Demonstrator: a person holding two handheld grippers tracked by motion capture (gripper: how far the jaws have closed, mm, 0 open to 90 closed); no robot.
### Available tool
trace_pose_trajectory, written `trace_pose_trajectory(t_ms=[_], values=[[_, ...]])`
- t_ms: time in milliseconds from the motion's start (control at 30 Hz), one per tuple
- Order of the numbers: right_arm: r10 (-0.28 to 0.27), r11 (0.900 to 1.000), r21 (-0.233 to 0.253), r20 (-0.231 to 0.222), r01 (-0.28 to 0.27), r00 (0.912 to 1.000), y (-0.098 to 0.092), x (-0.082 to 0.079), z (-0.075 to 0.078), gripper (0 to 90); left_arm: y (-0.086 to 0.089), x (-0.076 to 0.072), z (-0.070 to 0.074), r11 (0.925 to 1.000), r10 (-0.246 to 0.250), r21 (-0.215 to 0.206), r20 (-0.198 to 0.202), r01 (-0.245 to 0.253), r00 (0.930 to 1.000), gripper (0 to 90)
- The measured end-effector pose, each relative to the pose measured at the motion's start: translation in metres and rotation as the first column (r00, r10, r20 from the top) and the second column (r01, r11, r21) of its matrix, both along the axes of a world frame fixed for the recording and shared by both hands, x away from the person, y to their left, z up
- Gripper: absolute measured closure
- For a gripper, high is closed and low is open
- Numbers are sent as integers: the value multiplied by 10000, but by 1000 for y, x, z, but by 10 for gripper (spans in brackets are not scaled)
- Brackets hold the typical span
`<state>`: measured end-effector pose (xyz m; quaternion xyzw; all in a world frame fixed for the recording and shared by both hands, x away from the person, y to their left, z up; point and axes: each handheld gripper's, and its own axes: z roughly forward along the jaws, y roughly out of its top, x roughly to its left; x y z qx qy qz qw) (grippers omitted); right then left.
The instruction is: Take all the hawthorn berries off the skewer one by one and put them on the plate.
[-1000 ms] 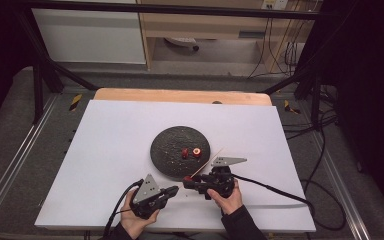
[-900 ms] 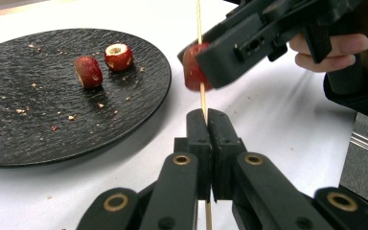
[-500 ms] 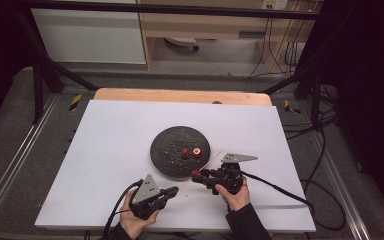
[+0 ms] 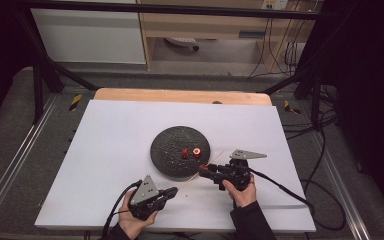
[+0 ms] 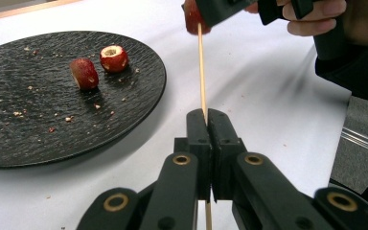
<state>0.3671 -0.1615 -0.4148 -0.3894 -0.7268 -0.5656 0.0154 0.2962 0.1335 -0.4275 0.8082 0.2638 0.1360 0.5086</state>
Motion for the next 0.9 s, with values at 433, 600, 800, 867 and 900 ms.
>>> trace_pose_trajectory(t_ms=[433,600,800,867,900], values=[[-752,9968,284,142,748,9971,-24,10,10,604,6,-3,1,10000,-43,5,54,43,10000,886],[-1012,9944,330,223,1004,9946,-32,17,16,604,9,-2,2,10000,-7,-12,73,8,10000,886],[-1364,9902,336,192,1357,9905,-40,27,22,605,15,-2,3,9999,95,-44,72,-94,9999,886],[-1489,9883,352,210,1481,9886,-44,30,25,605,17,-2,3,9999,133,-74,68,-133,9999,886],[-1547,9874,376,217,1538,9877,-45,32,27,604,18,-2,4,9999,145,-78,77,-144,9999,886]])
